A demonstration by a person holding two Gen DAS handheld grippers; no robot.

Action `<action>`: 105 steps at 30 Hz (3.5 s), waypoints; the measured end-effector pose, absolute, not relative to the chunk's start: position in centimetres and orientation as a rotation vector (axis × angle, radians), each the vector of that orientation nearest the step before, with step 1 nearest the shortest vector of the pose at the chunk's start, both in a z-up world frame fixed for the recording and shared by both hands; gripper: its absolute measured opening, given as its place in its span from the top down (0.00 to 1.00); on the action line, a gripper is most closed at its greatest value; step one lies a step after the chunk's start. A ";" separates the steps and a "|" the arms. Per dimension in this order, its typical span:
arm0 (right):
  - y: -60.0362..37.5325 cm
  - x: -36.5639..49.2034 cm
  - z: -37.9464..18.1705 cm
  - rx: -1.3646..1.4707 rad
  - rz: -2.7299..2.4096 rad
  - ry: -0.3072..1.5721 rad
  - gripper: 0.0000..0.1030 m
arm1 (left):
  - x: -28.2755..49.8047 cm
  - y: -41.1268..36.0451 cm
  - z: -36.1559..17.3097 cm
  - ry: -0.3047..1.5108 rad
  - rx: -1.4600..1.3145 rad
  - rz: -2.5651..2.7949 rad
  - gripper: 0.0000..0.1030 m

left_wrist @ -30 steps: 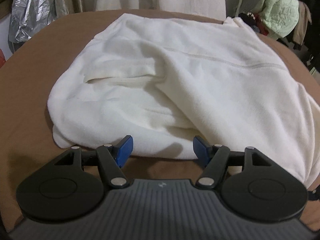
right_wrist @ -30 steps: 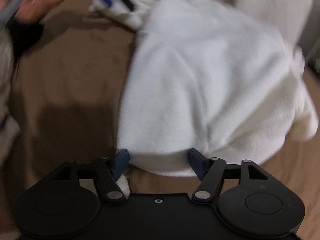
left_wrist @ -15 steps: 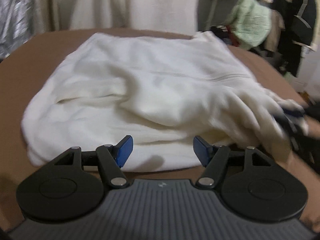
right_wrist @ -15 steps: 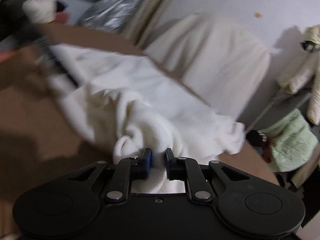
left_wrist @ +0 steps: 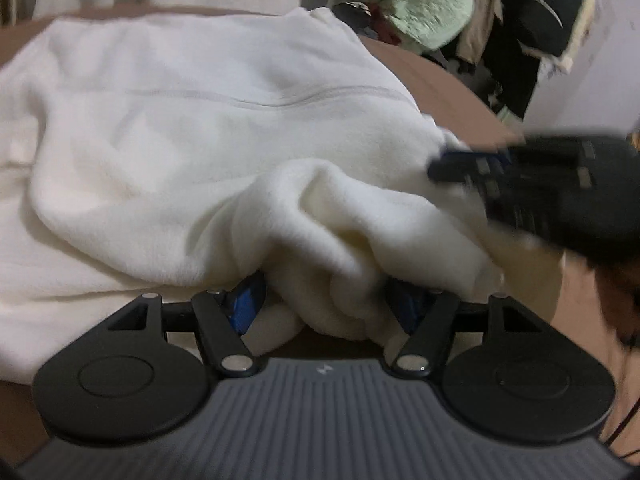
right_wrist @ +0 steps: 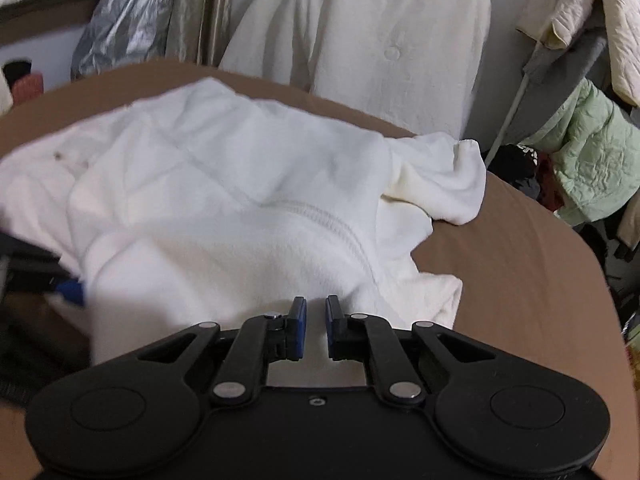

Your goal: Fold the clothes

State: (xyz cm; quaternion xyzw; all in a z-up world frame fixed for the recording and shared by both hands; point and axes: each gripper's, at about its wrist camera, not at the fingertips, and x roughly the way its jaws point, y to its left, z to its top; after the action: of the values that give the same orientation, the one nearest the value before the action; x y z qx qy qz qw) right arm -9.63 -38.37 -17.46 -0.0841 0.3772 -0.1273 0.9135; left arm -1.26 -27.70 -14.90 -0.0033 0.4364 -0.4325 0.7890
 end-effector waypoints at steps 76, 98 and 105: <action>-33.1 -19.1 -23.2 -0.469 -0.200 0.730 0.45 | 5.7 -26.5 -13.5 0.984 -0.243 -0.742 0.78; -35.7 -19.5 -15.0 0.233 0.186 0.675 0.85 | 3.7 -20.6 -8.1 0.926 -0.369 -0.821 0.71; -37.3 -19.8 -13.1 0.547 0.312 0.569 0.85 | -1.3 -14.5 -5.0 0.828 -0.422 -0.963 0.44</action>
State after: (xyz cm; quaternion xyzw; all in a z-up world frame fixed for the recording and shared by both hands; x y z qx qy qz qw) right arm -19.80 -37.30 -13.14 0.2654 0.2763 0.1514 0.9112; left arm -1.34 -14.54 -5.05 -0.1954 0.3837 -0.4462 0.7845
